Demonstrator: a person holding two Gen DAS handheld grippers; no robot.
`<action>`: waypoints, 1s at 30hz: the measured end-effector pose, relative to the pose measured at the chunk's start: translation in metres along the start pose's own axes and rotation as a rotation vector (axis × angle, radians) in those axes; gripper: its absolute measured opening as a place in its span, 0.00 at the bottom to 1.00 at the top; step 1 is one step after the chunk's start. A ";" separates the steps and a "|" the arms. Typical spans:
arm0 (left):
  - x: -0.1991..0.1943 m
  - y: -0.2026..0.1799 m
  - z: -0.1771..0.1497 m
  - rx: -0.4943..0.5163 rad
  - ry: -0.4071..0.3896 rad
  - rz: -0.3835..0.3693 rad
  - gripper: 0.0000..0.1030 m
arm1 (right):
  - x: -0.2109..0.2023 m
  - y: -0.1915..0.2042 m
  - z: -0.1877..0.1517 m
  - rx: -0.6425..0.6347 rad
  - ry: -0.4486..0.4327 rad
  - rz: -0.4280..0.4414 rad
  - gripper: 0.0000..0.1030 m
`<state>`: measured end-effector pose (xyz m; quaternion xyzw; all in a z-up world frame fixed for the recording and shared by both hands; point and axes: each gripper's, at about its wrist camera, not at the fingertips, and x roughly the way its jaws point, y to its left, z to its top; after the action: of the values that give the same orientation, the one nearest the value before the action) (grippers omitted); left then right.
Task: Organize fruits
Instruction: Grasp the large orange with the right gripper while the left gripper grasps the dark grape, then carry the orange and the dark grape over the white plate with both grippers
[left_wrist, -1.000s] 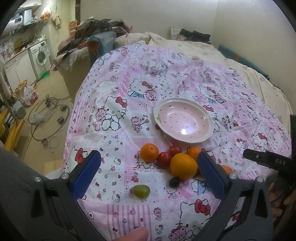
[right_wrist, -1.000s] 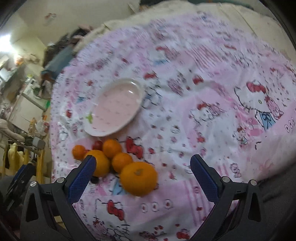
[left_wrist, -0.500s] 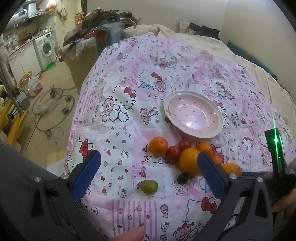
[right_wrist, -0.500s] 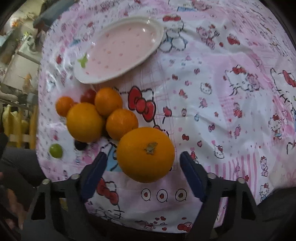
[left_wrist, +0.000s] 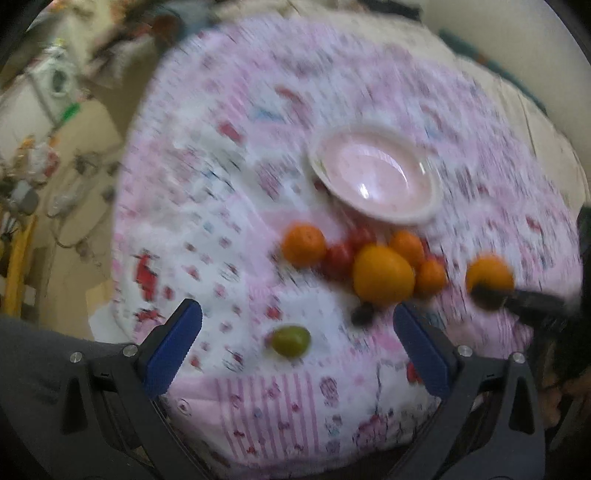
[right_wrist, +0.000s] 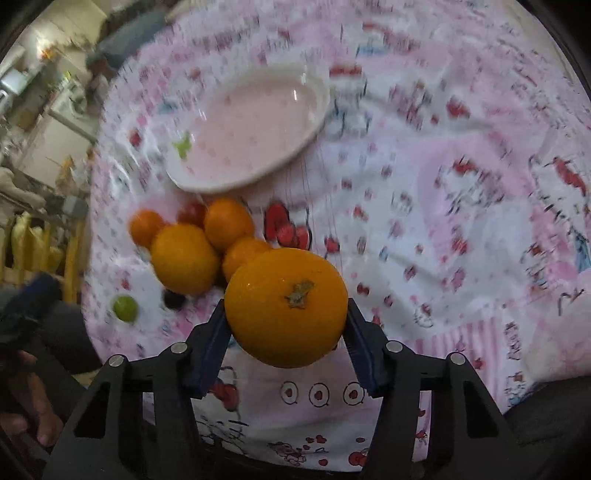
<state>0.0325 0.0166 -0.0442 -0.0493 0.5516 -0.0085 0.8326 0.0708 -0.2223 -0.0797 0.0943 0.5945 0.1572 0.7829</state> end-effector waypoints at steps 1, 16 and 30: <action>0.005 -0.004 0.000 0.023 0.037 -0.019 0.85 | -0.005 -0.001 0.003 0.011 -0.019 0.016 0.59; 0.068 -0.084 0.000 0.348 0.255 -0.053 0.42 | -0.035 -0.032 0.002 0.184 -0.145 0.119 0.59; 0.095 -0.088 0.008 0.357 0.290 -0.013 0.20 | -0.031 -0.038 0.001 0.233 -0.133 0.158 0.59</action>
<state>0.0802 -0.0770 -0.1201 0.0970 0.6548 -0.1183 0.7402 0.0692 -0.2691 -0.0642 0.2412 0.5463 0.1417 0.7895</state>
